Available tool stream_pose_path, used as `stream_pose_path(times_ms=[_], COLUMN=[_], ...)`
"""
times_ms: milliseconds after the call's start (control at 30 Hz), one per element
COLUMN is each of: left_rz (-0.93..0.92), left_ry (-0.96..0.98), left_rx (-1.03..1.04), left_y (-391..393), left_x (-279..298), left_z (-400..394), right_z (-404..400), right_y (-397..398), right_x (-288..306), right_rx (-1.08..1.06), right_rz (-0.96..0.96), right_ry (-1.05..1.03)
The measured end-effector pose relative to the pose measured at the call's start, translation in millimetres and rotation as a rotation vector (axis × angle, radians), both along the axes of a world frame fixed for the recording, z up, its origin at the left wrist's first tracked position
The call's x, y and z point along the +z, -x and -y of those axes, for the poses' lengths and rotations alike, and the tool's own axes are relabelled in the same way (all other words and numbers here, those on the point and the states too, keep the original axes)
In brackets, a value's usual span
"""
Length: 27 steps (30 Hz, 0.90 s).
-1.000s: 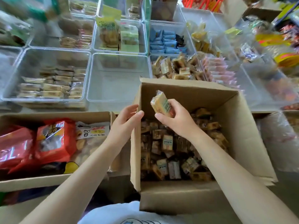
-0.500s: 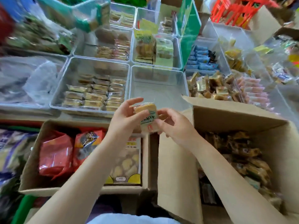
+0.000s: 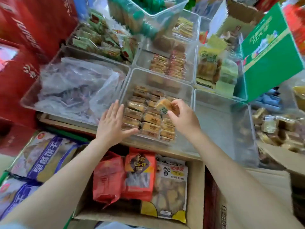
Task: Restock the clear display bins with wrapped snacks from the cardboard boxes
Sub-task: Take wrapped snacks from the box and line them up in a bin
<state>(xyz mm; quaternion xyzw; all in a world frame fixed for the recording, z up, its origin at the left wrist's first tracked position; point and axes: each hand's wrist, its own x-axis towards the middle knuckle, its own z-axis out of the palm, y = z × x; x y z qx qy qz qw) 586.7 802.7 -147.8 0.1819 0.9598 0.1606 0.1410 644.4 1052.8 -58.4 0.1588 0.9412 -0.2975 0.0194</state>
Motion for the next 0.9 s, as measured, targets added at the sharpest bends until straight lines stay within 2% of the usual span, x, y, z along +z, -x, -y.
stream_pose_path(times_ms=[267, 433, 567, 667, 733, 833, 900], left_rz=[-0.029, -0.126, -0.13, -0.134, -0.137, -0.139, -0.052], left_ry=[0.049, 0.033, -0.035, -0.019, -0.009, 0.031, 0.058], left_rx=[-0.073, -0.066, -0.08, -0.085, -0.081, -0.062, -0.057], left_y=[6.7, 8.1, 8.2, 8.1, 8.5, 7.6, 7.5], left_x=[-6.1, -18.0, -20.4, -21.0, -20.4, -15.6, -7.9], left_z=[2.5, 2.4, 0.9, 1.8, 2.4, 0.7, -0.8], right_z=[47.6, 71.8, 75.7, 84.4, 85.8, 80.7, 74.7], right_y=[105.1, 111.7, 109.4, 113.5, 115.8, 108.2, 89.1], right_x=[-66.7, -98.1, -109.6, -103.8, -97.9, -84.9, -70.1], right_rx=[0.11, 0.208, 0.256, 0.31, 0.349, 0.396, 0.394], right_rz=[0.221, 0.19, 0.291, 0.365, 0.401, 0.425, 0.356], right_ry=[-0.076, -0.083, -0.263, -0.48, -0.547, -0.475, -0.367])
